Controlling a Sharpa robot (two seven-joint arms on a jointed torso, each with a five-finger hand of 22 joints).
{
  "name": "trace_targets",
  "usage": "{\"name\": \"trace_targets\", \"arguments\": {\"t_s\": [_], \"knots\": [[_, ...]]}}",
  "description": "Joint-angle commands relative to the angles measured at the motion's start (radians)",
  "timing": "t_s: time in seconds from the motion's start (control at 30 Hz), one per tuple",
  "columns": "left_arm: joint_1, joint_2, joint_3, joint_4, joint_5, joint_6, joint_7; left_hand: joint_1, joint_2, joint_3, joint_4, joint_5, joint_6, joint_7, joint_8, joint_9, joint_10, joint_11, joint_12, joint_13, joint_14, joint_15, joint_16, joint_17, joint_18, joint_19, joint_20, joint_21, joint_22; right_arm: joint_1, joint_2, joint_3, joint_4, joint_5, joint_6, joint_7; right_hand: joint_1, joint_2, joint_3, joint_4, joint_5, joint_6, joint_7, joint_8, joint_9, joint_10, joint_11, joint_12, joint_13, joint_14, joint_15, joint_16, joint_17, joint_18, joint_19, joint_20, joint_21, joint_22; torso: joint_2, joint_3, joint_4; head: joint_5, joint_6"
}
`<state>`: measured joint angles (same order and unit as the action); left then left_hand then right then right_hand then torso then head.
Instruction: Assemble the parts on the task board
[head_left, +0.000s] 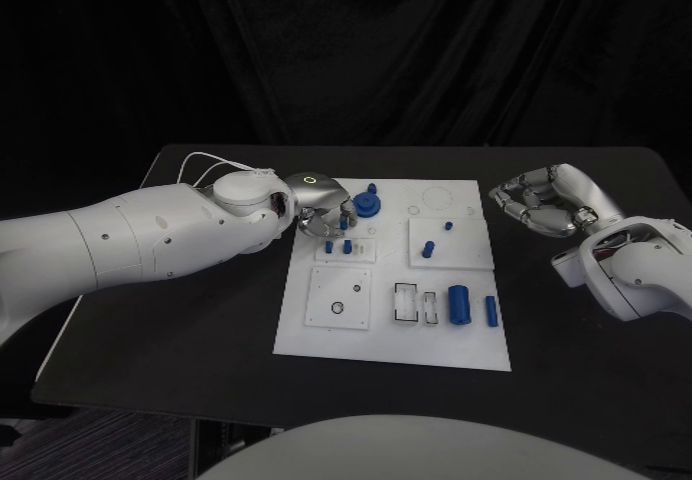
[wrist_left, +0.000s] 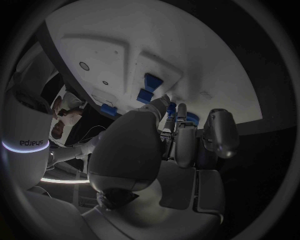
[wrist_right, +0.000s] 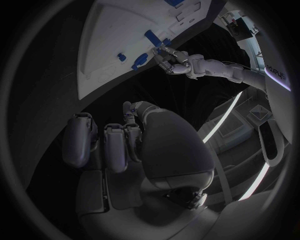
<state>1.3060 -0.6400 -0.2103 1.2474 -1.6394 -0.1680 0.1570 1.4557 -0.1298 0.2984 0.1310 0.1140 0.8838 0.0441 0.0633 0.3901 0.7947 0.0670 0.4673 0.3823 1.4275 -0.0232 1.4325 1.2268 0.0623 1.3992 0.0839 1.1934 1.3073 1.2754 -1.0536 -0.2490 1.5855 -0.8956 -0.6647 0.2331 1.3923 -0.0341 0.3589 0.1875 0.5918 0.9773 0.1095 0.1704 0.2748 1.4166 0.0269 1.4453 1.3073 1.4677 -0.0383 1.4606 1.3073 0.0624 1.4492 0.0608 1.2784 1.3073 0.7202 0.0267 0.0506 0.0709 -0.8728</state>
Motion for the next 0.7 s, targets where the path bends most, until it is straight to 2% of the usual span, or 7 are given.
{"name": "trace_targets", "arguments": {"t_s": [0.03,0.33,0.57,0.63,0.67,0.7], "knots": [[-0.002,-0.001,0.000,-0.001,-0.005,0.026,-0.013,-0.012,0.000,-0.004,0.005,-0.009,-0.015,-0.003,-0.001,-0.004,-0.012,0.002,-0.002,0.001,-0.006,0.004,-0.005,-0.004,0.020,-0.007,0.002,-0.006,0.150,-0.003,0.000,0.001,0.000,0.000,0.005,-0.016,-0.002,0.007,0.003,-0.004,0.004,-0.003,-0.002,0.003,0.001,0.004,-0.002,0.002,0.070,0.067,-0.007,-0.004,0.118,0.005,0.005,0.001,0.002,0.161,0.000,0.0001,-0.0009,0.001,0.000],[-0.003,-0.009,0.000,0.002,-0.005,0.011,-0.029,-0.006,0.003,-0.008,0.004,-0.002,-0.035,-0.009,0.001,-0.013,-0.025,0.003,0.001,0.003,-0.014,0.006,-0.010,-0.019,0.024,-0.014,0.005,-0.025,0.145,-0.003,0.000,0.001,-0.001,0.000,0.006,-0.016,-0.002,0.007,0.003,-0.005,0.004,-0.001,-0.002,0.004,0.001,0.004,-0.002,0.003,0.070,0.067,-0.007,-0.004,0.118,0.005,0.005,0.001,0.001,0.161,0.000,0.0001,0.0007,0.000,0.000],[-0.003,-0.022,0.000,0.002,-0.005,-0.057,-0.019,0.007,0.003,-0.006,-0.002,0.014,-0.041,-0.012,0.003,-0.017,-0.024,0.001,0.007,0.004,-0.017,0.006,-0.011,-0.024,0.025,-0.015,0.005,-0.030,0.145,-0.003,-0.002,0.001,0.001,0.000,0.007,-0.015,-0.002,0.007,0.003,-0.005,0.004,-0.001,-0.002,0.004,0.001,0.004,-0.002,0.003,0.070,0.067,-0.007,-0.004,0.118,0.005,0.005,0.001,0.001,0.161,0.000,-0.0001,0.0010,-0.003,0.000],[-0.003,-0.033,0.000,0.002,-0.005,-0.099,-0.010,0.013,0.002,-0.004,-0.006,0.021,-0.041,-0.016,0.004,-0.019,-0.023,-0.002,0.009,0.004,-0.019,0.005,-0.012,-0.027,0.025,-0.014,0.005,-0.028,0.145,-0.003,-0.005,0.001,0.004,0.000,0.006,-0.014,-0.002,0.007,0.003,-0.005,0.004,-0.001,-0.002,0.004,0.001,0.004,-0.002,0.003,0.070,0.067,-0.007,-0.004,0.118,0.005,0.005,0.001,0.001,0.161,0.000,-0.0005,0.0007,-0.007,0.010],[-0.003,-0.041,0.000,0.005,-0.005,-0.119,-0.007,0.014,0.002,-0.004,-0.007,0.022,-0.040,-0.016,0.005,-0.019,-0.021,-0.002,0.010,0.004,-0.019,0.005,-0.011,-0.027,0.024,-0.013,0.005,-0.027,0.146,-0.002,-0.007,0.001,0.006,0.000,0.006,-0.015,-0.002,0.007,0.003,-0.006,0.005,0.000,-0.003,0.006,0.002,0.002,-0.003,0.001,0.068,0.067,-0.007,-0.005,0.117,0.005,0.004,0.001,-0.001,0.160,0.000,-0.0005,0.0007,-0.007,0.011],[-0.003,-0.049,0.000,0.008,-0.005,-0.135,-0.006,0.018,0.000,-0.002,-0.010,0.025,-0.038,-0.017,0.006,-0.019,-0.015,-0.005,0.013,0.004,-0.017,0.003,-0.010,-0.024,0.023,-0.010,0.004,-0.022,0.148,-0.002,-0.009,0.001,0.007,-0.001,0.006,-0.015,-0.002,0.007,0.003,-0.006,0.005,0.000,-0.003,0.006,0.002,0.002,-0.003,0.001,0.068,0.067,-0.007,-0.005,0.117,0.005,0.004,0.001,-0.001,0.160,0.000,-0.0004,0.0003,-0.005,0.018]]}}
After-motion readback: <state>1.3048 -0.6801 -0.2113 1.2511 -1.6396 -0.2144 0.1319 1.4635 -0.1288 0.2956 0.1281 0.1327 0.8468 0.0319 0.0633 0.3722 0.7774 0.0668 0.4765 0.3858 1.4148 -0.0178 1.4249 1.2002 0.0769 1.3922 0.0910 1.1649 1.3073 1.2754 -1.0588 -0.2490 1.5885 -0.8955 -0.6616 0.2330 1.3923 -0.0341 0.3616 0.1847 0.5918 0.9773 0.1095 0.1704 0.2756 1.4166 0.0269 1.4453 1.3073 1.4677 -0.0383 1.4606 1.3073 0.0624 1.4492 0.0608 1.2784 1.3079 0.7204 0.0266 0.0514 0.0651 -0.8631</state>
